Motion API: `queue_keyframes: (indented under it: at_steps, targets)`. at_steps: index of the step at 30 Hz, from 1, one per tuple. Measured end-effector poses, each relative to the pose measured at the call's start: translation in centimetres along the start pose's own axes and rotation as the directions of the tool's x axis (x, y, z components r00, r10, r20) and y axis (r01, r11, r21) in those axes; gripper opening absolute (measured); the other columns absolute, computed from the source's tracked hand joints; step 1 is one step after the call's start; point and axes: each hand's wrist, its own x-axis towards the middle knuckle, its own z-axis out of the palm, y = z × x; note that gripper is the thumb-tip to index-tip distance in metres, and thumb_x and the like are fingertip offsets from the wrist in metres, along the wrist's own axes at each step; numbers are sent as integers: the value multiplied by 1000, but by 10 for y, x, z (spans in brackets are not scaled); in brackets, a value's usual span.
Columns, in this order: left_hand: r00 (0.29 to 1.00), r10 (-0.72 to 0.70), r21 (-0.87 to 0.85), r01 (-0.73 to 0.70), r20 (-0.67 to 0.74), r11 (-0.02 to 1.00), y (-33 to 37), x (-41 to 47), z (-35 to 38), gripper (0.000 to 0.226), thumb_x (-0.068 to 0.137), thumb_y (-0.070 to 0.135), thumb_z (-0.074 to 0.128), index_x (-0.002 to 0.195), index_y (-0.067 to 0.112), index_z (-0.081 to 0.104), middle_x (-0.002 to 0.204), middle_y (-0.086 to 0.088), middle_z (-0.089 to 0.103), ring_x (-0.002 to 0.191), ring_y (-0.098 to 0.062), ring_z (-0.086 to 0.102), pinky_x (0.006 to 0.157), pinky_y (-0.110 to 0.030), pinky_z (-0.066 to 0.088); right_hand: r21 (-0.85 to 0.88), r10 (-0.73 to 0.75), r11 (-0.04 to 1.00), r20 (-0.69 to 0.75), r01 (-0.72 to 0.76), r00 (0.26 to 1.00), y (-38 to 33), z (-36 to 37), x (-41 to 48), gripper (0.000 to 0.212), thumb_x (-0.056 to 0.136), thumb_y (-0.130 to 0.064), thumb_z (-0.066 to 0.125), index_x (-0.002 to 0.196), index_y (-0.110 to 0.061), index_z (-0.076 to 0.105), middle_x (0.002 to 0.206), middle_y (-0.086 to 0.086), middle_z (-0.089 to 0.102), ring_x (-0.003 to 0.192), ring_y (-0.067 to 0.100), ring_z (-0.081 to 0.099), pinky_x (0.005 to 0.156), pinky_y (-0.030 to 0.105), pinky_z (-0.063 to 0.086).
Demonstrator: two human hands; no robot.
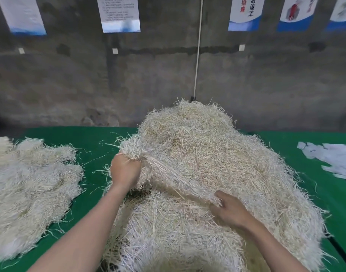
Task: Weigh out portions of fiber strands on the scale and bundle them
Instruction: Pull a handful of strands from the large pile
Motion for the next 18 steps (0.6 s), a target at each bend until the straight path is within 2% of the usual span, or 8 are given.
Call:
queue_keyframes:
  at_steps: [2,4,7,8,10,12,15,18]
  targets:
    - [1000,-3,-39,4,13,999,5,-6,5,12,72,-11,52,63,-4,52,51,-6,47,41,-18,45,37,-23,32,-1,-94,996,-49,94,994,-23,-7,0,53,80,-49,62,124,-25,43,126,-5,50,100,9,57,90,26,50]
    - [999,22,-84,-18,46,996,12,-10,8,13,75,-9,56,66,-2,51,52,-5,46,40,-17,43,35,-22,31,-9,-249,968,-168,251,954,-52,-14,3,74,72,-54,65,134,-30,33,139,-12,35,125,6,38,107,28,32]
    - [995,10,-194,10,103,981,29,-19,8,21,83,7,65,95,-6,53,54,-3,52,43,-11,52,42,-27,43,62,-344,930,-199,362,918,-101,-14,10,90,76,-43,68,146,-34,13,142,-20,22,129,4,27,106,26,28]
    - [991,-16,-241,49,136,969,36,-22,8,26,83,13,66,99,-4,54,55,-5,57,63,-16,66,58,-35,54,146,-321,925,-191,350,928,-113,-9,14,81,81,-33,67,145,-32,17,140,-18,29,120,4,40,98,20,40]
    - [969,-110,-390,191,220,901,48,-23,1,28,84,20,66,98,-2,58,82,-21,67,112,-35,59,97,-54,45,372,-226,885,-186,282,956,-127,6,22,53,90,-17,57,137,-25,32,121,-13,50,82,0,57,62,10,51]
    - [924,-112,-594,325,365,736,56,-20,-11,29,89,20,59,110,0,56,108,-23,66,111,-36,60,97,-55,45,528,-110,830,-160,179,981,-118,29,28,34,96,-15,46,128,-23,39,90,-9,57,62,2,53,50,11,45]
    - [870,-80,-748,462,487,476,58,-11,-22,19,96,20,48,104,5,57,93,-18,71,79,-32,70,75,-50,56,624,66,781,-43,-25,997,-75,56,26,22,99,-21,37,116,-13,48,77,4,65,50,12,51,45,20,42]
    - [855,-64,-767,493,515,410,57,-9,-18,21,97,20,45,102,5,59,101,-20,70,86,-35,70,77,-52,55,563,176,815,-13,-138,984,-39,64,26,32,102,-24,28,97,-8,55,73,4,69,47,15,41,50,26,39]
